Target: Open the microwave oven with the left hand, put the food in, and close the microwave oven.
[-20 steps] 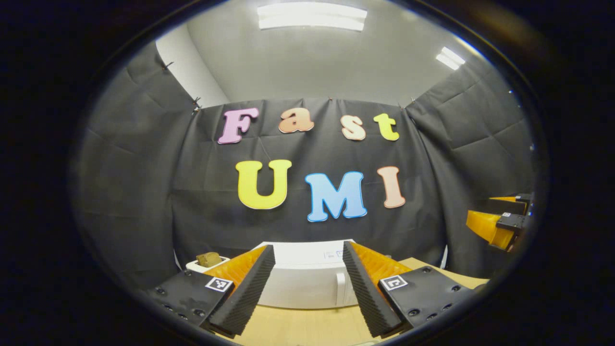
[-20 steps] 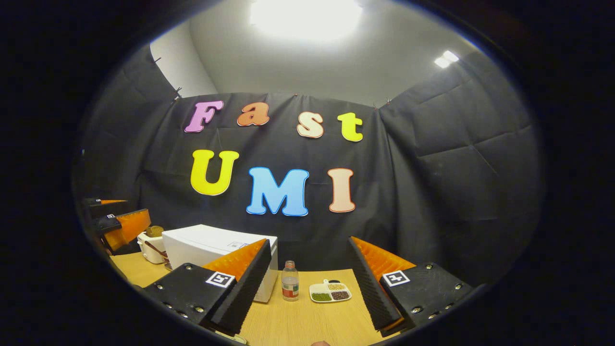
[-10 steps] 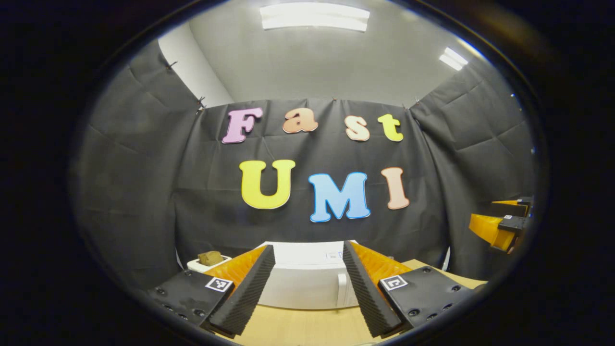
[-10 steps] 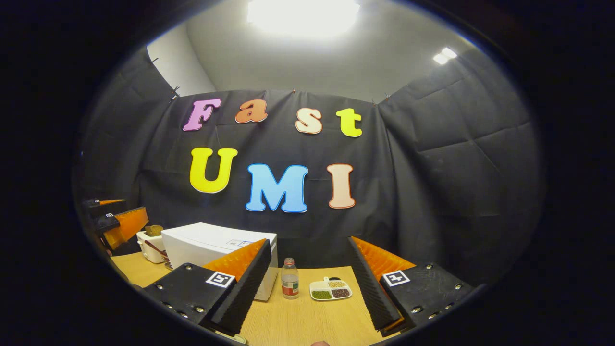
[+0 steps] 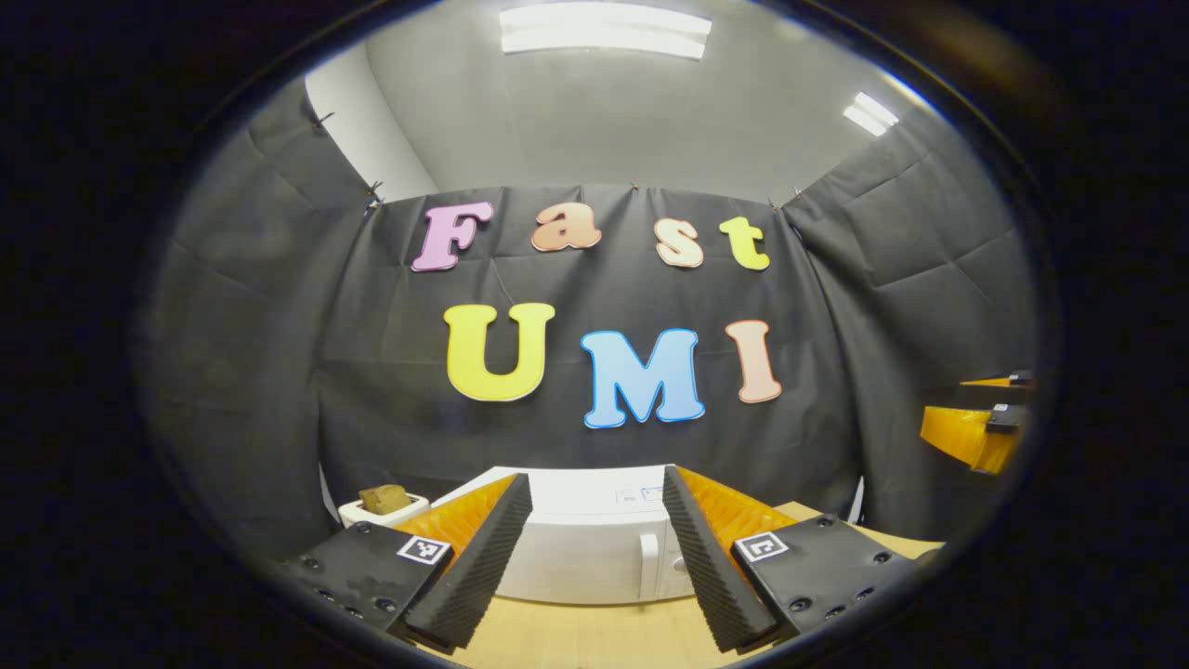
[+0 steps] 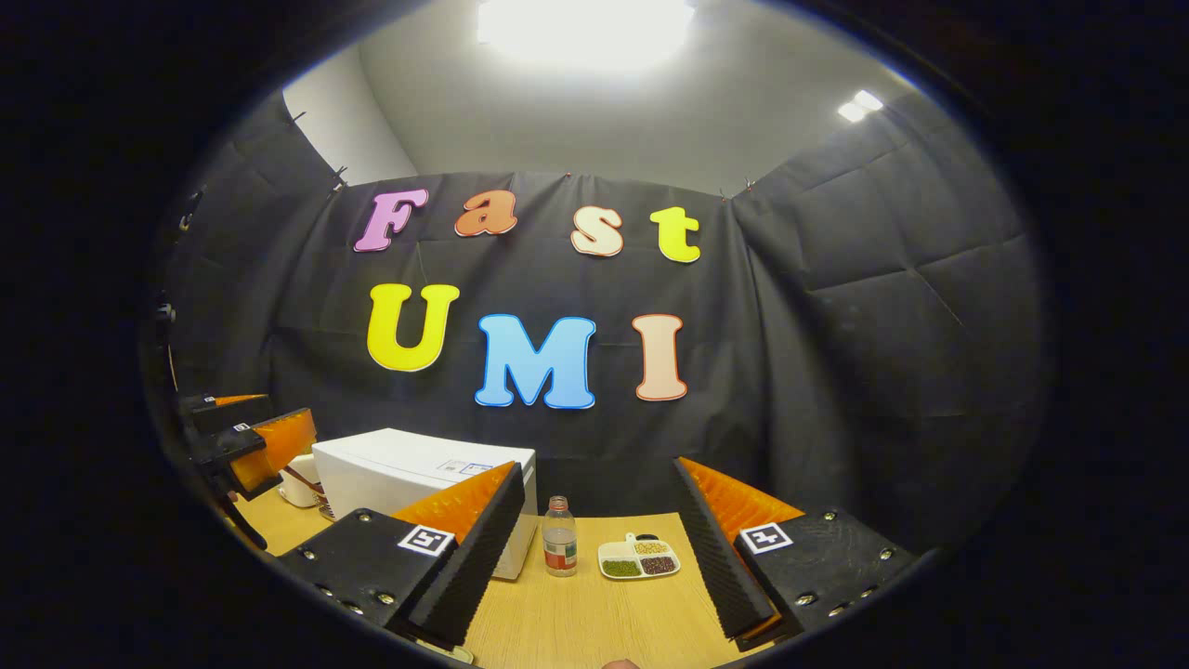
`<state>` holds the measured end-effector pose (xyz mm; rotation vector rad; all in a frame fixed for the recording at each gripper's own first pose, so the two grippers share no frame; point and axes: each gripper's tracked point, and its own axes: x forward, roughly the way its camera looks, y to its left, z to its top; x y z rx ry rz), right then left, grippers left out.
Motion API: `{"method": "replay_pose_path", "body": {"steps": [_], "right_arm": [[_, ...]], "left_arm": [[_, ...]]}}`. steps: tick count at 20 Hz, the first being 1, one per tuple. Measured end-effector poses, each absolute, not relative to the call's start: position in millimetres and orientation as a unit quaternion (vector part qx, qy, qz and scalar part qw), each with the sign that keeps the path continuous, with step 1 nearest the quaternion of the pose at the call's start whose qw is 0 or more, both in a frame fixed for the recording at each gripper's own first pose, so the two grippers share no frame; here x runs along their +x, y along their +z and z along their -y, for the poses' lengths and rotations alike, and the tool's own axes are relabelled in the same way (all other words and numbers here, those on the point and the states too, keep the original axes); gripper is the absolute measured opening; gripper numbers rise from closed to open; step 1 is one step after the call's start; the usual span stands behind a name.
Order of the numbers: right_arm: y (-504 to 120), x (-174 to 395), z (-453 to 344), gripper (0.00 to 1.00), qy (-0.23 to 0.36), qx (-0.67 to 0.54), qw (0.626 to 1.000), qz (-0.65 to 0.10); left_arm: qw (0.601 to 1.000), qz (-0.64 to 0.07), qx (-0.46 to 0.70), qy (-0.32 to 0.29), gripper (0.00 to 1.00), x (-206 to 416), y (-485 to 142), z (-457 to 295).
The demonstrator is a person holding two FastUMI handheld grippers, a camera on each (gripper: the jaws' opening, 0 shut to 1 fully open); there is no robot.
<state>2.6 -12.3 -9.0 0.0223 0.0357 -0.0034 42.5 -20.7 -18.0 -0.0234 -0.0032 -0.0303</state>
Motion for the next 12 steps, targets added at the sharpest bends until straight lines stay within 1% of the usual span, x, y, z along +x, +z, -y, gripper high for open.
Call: {"method": "replay_pose_path", "body": {"steps": [1, 2, 6, 12], "right_arm": [[-9.5, 1.3, 14.6, 0.96, -0.005, 0.010, 1.000, -0.018], [-8.9, -0.7, 17.3, 0.96, -0.008, 0.010, 1.000, -0.019], [-6.7, -9.8, 29.6, 0.96, -0.028, 0.005, 0.999, -0.017], [-8.4, -24.0, 54.4, 0.96, -0.064, -0.008, 0.998, -0.028]], "left_arm": [[1.000, 0.001, -0.013, -0.015, 0.95, 50.2, -22.8, 21.9], [1.000, -0.001, -0.015, -0.018, 0.94, 57.4, -26.0, 25.6], [0.999, -0.016, -0.022, -0.035, 0.94, 86.6, -53.6, 43.3], [0.996, -0.069, -0.022, -0.053, 0.94, 130.7, -120.0, 64.2]]}}
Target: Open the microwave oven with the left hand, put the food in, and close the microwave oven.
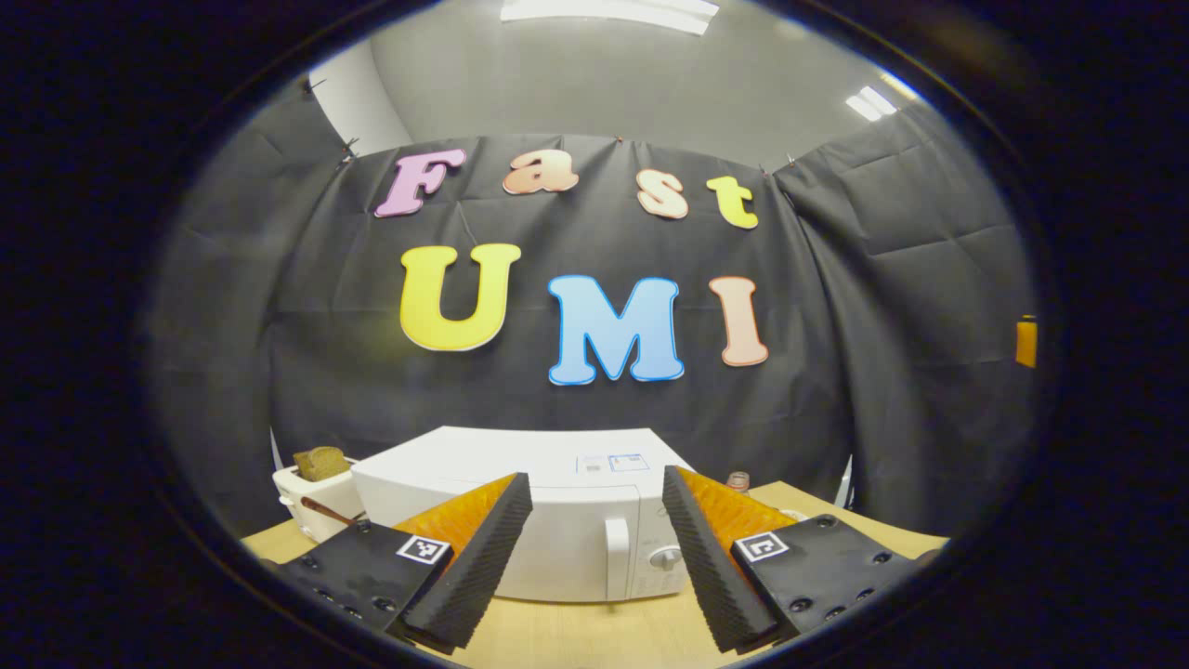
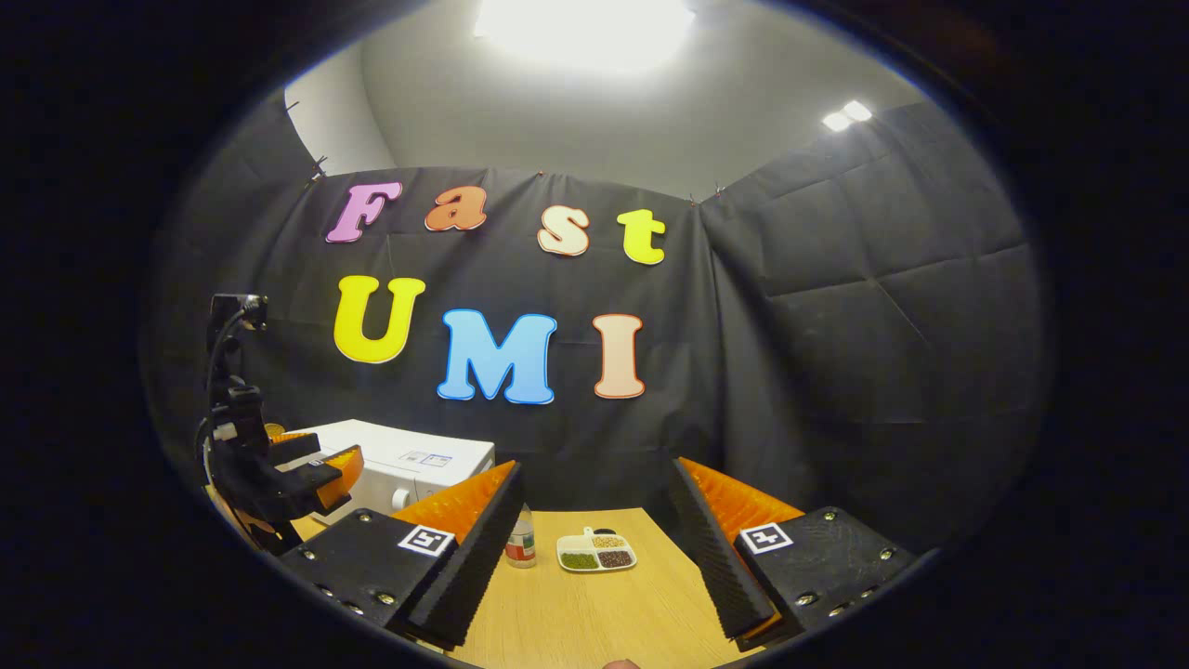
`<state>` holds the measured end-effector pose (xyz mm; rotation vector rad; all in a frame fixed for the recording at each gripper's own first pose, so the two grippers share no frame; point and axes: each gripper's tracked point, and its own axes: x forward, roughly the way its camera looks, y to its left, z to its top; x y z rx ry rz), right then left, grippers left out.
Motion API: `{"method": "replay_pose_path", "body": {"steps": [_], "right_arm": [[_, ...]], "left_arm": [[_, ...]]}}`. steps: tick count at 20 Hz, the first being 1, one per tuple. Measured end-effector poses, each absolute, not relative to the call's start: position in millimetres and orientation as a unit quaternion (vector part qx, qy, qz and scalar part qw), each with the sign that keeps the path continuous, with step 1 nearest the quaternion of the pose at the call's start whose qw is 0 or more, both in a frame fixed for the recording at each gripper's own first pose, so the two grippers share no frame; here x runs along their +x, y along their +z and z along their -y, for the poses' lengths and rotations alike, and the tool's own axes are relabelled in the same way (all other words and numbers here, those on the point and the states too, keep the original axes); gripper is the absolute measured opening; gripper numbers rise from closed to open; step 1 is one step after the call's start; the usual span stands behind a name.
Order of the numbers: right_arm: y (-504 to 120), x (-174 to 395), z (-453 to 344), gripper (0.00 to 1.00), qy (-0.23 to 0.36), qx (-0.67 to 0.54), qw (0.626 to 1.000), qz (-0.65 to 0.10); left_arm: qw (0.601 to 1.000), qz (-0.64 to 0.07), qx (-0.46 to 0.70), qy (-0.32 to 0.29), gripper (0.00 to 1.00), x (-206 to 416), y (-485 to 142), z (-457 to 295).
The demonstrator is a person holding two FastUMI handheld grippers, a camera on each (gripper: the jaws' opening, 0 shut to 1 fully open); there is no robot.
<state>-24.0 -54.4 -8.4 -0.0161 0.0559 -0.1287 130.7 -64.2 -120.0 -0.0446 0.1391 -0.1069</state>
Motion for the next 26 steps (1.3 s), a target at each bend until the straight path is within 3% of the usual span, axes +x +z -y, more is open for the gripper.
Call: {"method": "replay_pose_path", "body": {"steps": [1, 3, 14, 17, 20, 21, 24, 26], "right_arm": [[-9.6, -27.0, 58.5, 0.96, -0.070, -0.011, 0.997, -0.030], [-11.6, -32.6, 66.0, 0.96, -0.080, -0.017, 0.996, -0.036], [-22.4, -53.8, 93.3, 0.96, -0.115, -0.039, 0.990, -0.065], [-23.4, -57.0, 100.0, 0.96, -0.121, -0.043, 0.989, -0.069], [-25.0, -55.9, 102.4, 0.96, -0.121, -0.046, 0.989, -0.073], [-26.2, -55.1, 102.8, 0.96, -0.121, -0.047, 0.989, -0.074], [-29.1, -51.4, 101.0, 0.96, -0.112, -0.050, 0.989, -0.077], [-30.1, -48.9, 101.5, 0.96, -0.108, -0.055, 0.990, -0.078]], "left_arm": [[0.995, -0.080, -0.020, -0.055, 0.98, 136.9, -132.3, 67.5], [0.993, -0.098, -0.016, -0.060, 0.94, 148.7, -154.3, 74.7], [0.979, -0.187, 0.008, -0.082, 0.96, 192.6, -250.2, 110.9], [0.976, -0.200, 0.019, -0.082, 0.80, 200.4, -263.8, 115.6], [0.976, -0.208, 0.027, -0.066, 0.73, 206.1, -273.5, 111.8], [0.976, -0.211, 0.026, -0.056, 0.61, 209.4, -276.0, 108.3], [0.975, -0.218, 0.010, -0.046, 0.38, 216.8, -280.8, 104.0], [0.973, -0.224, 0.013, -0.050, 0.36, 217.2, -281.2, 106.5]]}}
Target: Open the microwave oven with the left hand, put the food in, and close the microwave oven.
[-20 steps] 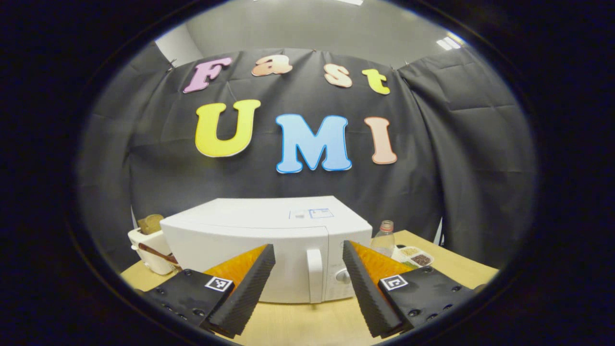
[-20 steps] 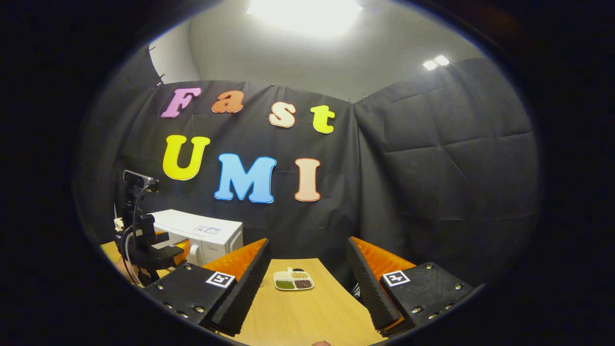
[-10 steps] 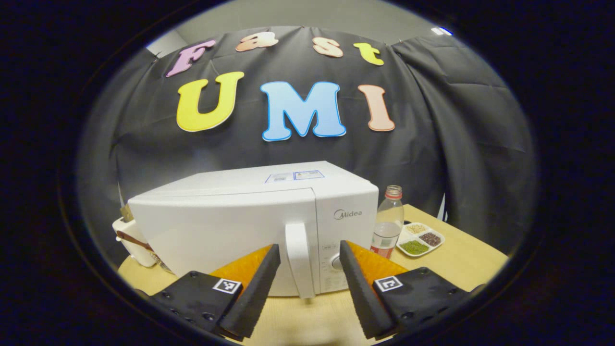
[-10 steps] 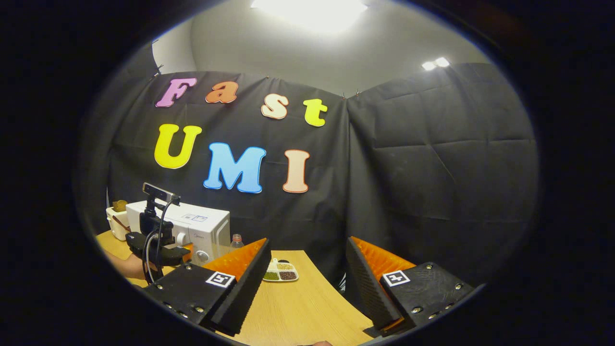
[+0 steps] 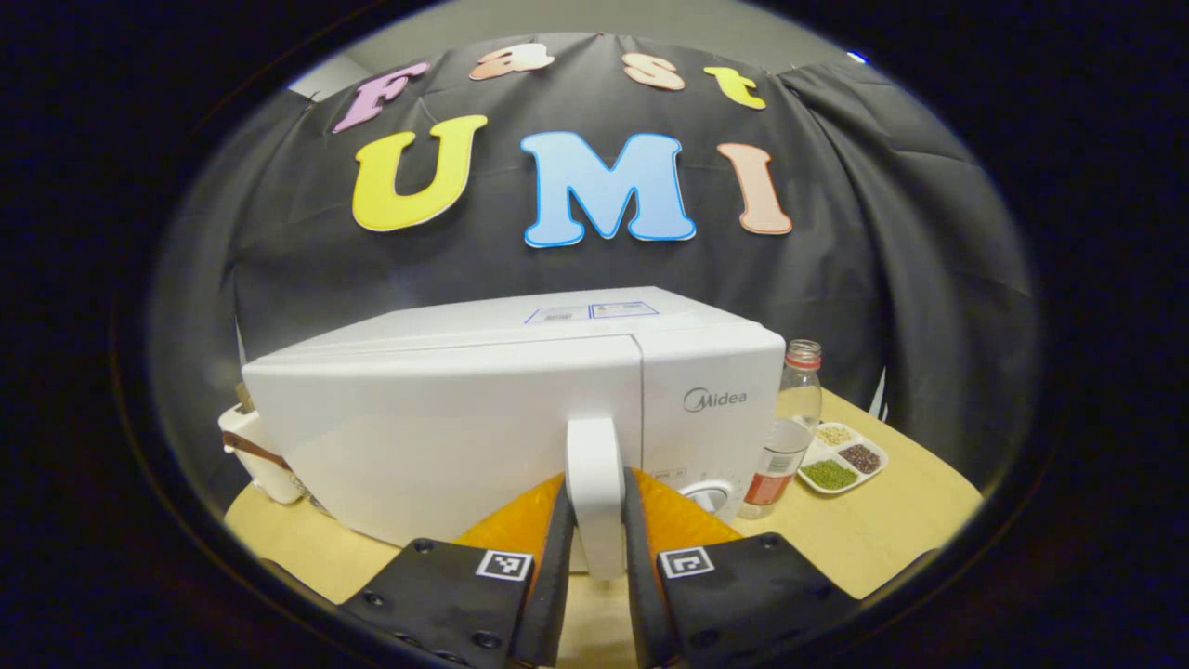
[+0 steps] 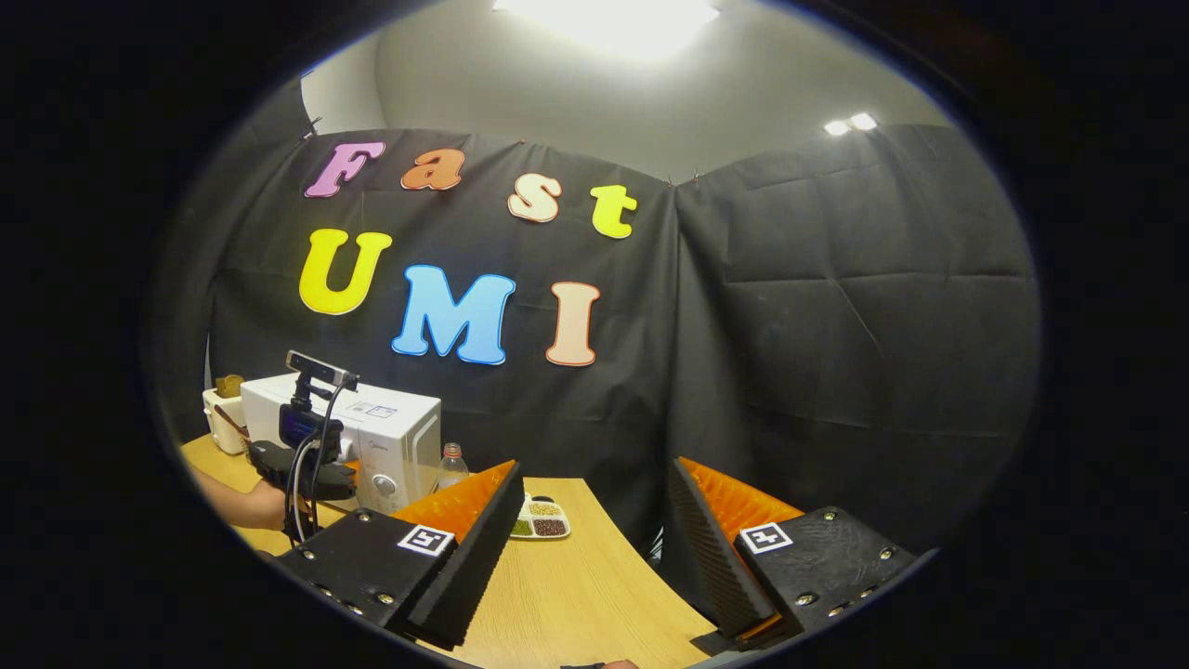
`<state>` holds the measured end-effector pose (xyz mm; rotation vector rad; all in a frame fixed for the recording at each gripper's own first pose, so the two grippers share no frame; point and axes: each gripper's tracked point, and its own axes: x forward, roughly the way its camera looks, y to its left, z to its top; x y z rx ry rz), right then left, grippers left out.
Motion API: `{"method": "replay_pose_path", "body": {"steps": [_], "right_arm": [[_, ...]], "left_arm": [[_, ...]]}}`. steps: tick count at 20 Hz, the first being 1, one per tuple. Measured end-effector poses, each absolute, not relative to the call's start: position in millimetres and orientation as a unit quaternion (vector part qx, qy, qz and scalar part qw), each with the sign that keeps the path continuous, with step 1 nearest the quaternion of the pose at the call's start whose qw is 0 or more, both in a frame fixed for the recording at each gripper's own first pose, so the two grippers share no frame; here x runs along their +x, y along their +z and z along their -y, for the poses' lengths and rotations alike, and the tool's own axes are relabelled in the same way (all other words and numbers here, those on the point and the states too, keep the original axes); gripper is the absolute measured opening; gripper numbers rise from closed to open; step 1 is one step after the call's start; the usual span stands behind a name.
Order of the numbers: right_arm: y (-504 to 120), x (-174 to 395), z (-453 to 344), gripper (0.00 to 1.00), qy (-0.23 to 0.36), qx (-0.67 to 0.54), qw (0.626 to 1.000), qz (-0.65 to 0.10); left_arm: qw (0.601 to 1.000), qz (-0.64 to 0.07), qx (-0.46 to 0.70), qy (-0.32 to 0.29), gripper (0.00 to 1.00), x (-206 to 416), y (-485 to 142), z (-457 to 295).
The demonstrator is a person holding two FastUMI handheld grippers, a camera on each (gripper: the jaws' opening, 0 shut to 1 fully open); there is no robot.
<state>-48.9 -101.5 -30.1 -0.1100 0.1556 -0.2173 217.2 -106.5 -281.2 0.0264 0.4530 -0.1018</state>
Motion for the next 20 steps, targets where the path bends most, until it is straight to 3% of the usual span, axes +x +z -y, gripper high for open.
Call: {"method": "replay_pose_path", "body": {"steps": [3, 8, 20], "right_arm": [[-30.7, -46.4, 102.5, 0.96, -0.104, -0.050, 0.991, -0.074], [-32.7, -41.5, 100.1, 0.96, -0.093, -0.041, 0.992, -0.069], [-23.5, -14.7, 78.0, 0.96, -0.048, -0.034, 0.998, -0.036]], "left_arm": [[0.972, -0.230, 0.012, -0.048, 0.24, 214.3, -281.7, 104.8], [0.970, -0.241, 0.003, -0.036, 0.12, 214.9, -281.1, 105.7], [0.967, -0.251, -0.013, -0.034, 0.07, 212.6, -278.4, 104.1]]}}
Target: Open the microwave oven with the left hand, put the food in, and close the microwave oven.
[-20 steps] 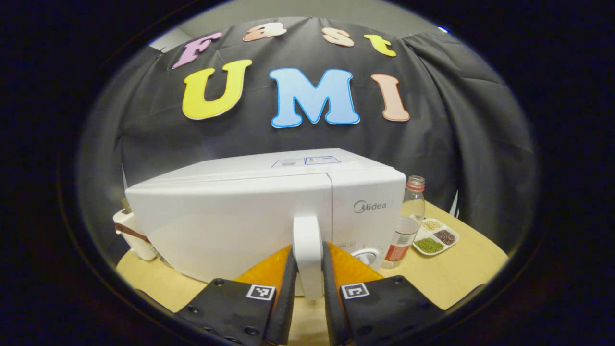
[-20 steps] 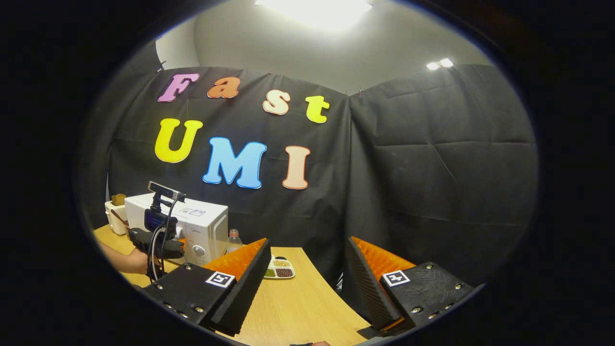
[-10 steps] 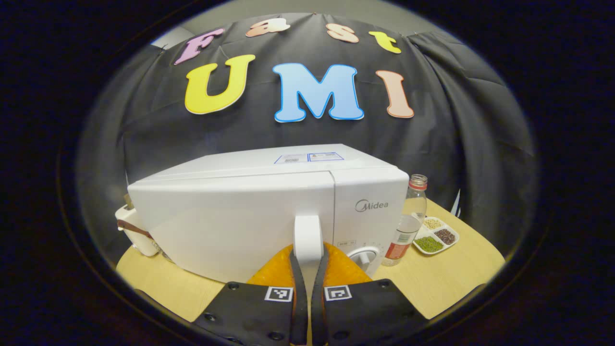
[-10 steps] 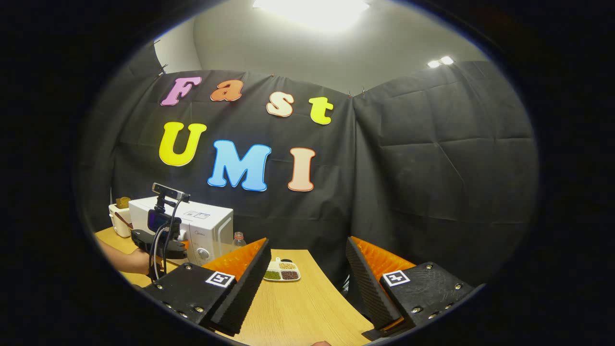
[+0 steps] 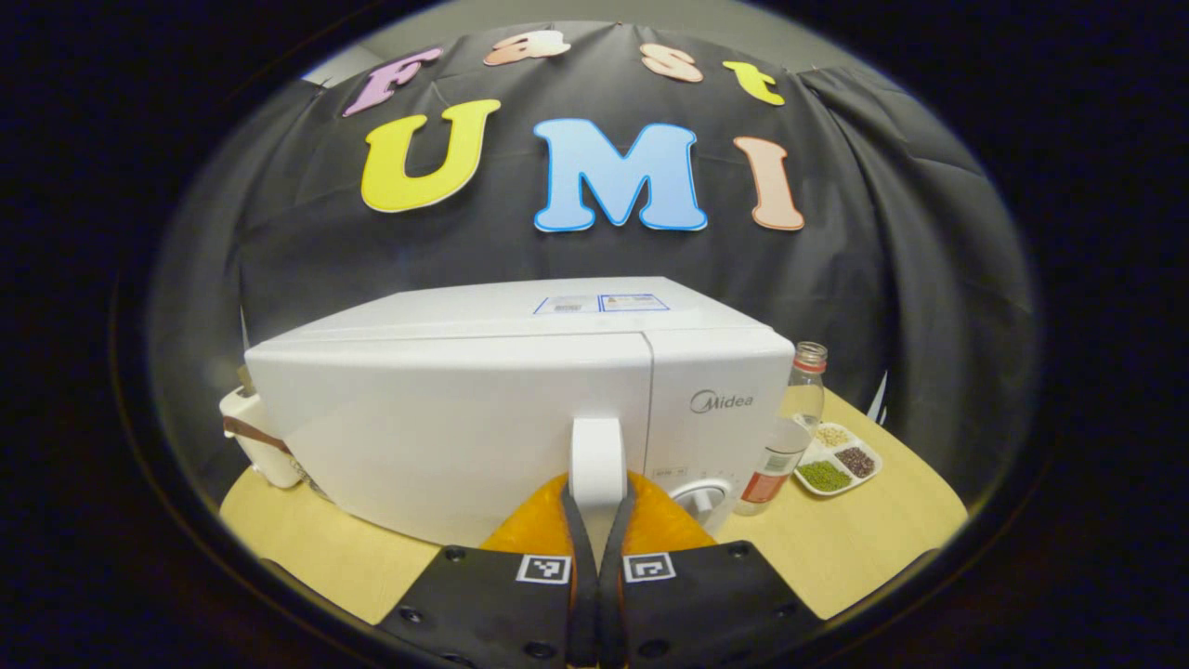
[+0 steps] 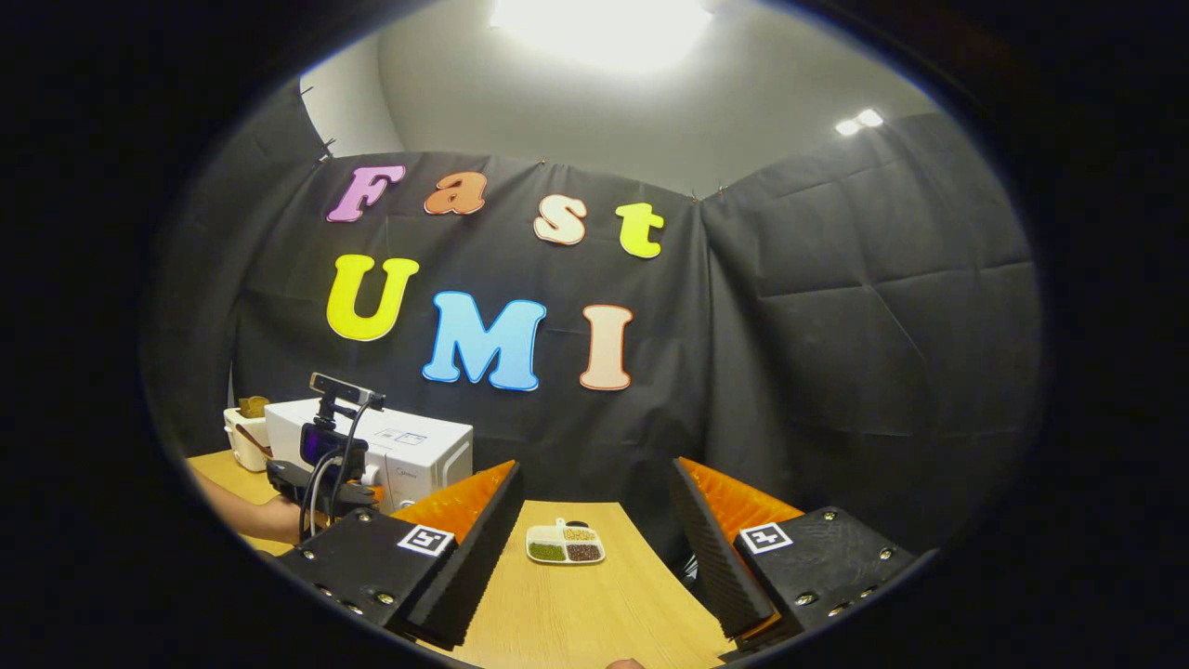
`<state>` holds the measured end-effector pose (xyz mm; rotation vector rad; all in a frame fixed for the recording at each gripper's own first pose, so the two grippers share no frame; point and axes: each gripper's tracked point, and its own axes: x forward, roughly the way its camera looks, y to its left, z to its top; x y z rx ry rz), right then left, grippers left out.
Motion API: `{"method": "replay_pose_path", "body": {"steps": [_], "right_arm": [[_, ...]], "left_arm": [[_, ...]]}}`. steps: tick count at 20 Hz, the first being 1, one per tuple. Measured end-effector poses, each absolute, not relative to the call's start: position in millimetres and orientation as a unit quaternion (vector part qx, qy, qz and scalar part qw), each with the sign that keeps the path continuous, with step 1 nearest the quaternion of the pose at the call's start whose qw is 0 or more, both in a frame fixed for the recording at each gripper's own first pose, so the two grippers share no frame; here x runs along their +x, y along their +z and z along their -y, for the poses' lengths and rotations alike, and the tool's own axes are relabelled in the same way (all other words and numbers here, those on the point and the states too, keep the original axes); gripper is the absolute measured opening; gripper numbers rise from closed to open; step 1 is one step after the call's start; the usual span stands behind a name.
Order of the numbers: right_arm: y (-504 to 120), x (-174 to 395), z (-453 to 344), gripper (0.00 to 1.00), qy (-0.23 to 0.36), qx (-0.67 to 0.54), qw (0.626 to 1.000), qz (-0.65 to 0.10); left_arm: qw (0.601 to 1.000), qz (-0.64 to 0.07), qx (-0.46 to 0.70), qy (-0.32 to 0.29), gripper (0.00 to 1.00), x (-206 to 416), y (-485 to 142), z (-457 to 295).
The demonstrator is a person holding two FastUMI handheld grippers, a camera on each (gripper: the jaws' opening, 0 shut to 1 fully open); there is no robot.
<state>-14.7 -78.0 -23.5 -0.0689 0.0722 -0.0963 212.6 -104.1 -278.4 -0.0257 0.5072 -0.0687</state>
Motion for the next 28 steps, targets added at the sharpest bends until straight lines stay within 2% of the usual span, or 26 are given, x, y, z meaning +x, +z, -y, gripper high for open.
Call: {"method": "replay_pose_path", "body": {"steps": [5, 6, 7, 8, 16, 21, 28], "right_arm": [[-19.3, -2.5, 68.3, 0.96, -0.029, -0.038, 0.999, -0.026], [-18.7, -0.9, 66.8, 0.96, -0.027, -0.039, 0.999, -0.024], [-20.0, 1.1, 68.3, 0.96, -0.028, -0.041, 0.998, -0.023], [-20.8, 3.2, 68.6, 0.96, -0.029, -0.041, 0.998, -0.024], [-40.1, 24.1, 15.3, 0.96, 0.037, -0.017, 0.998, -0.047], [-43.6, 29.5, -30.5, 0.96, 0.093, -0.018, 0.994, -0.048], [-44.0, 27.1, -78.9, 0.96, 0.156, -0.025, 0.986, -0.047]], "left_arm": [[0.967, -0.252, -0.020, -0.028, 0.06, 210.9, -280.7, 103.7], [0.963, -0.268, -0.031, -0.017, 0.06, 196.4, -283.9, 101.7], [0.968, -0.250, -0.025, -0.017, 0.07, 186.0, -278.4, 99.0], [0.974, -0.226, -0.013, -0.024, 0.07, 182.3, -267.0, 96.3], [0.969, -0.240, -0.029, -0.059, 0.06, 126.3, -263.5, 75.3], [0.968, -0.241, -0.024, -0.072, 0.13, 87.9, -258.2, 54.6], [0.967, -0.250, -0.011, -0.052, 0.22, 38.6, -250.1, 18.5]]}}
